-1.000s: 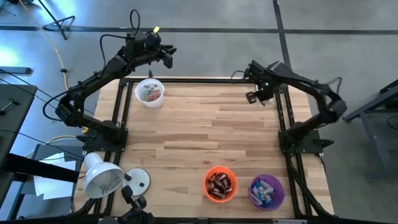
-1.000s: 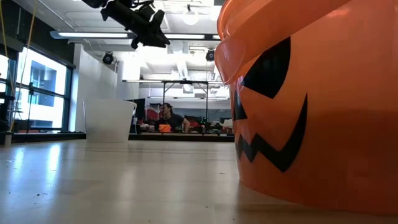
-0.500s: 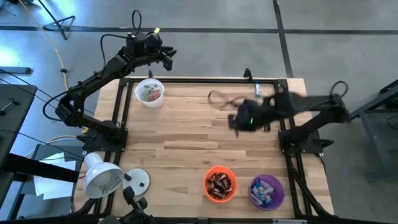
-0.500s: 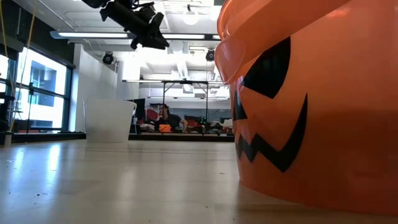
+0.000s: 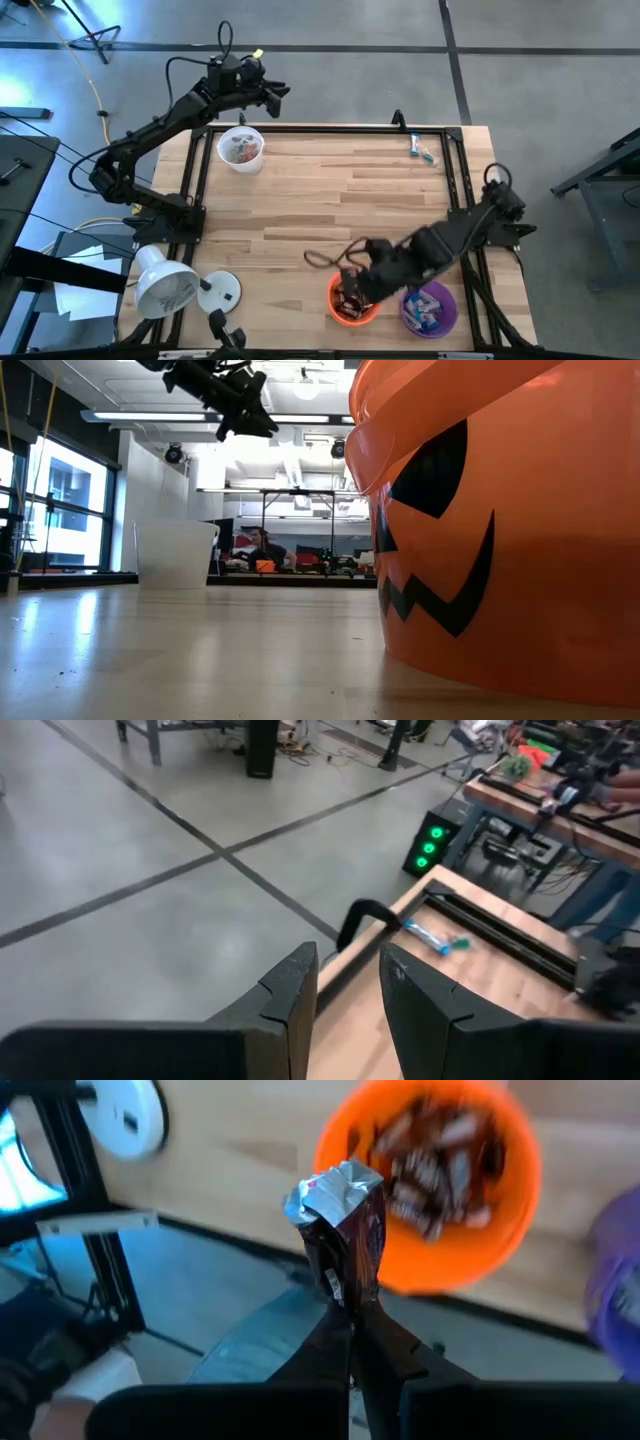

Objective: Organize candy in baskets
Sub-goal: Put the brown chocolate into the orange bucket

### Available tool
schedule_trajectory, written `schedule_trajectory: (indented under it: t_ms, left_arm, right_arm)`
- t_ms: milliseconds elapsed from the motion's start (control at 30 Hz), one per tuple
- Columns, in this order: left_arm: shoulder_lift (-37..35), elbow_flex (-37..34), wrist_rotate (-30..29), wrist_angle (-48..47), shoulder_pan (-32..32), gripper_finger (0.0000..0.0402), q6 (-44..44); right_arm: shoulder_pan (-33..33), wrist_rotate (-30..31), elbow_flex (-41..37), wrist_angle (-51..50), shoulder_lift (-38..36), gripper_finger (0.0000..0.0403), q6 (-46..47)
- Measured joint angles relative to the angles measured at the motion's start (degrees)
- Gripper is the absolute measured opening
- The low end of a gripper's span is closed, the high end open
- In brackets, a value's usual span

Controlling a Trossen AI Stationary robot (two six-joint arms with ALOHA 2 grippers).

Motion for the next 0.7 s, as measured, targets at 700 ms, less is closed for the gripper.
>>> schedule_trajectory:
  t_ms: [700]
  left_arm:
    - [-0.02, 0.0, -0.02, -3.19, -4.02, 0.0099, -0.53]
  right_arm:
    - [2.83, 1.06, 3.06, -4.58, 4.17, 0.011, -9.94]
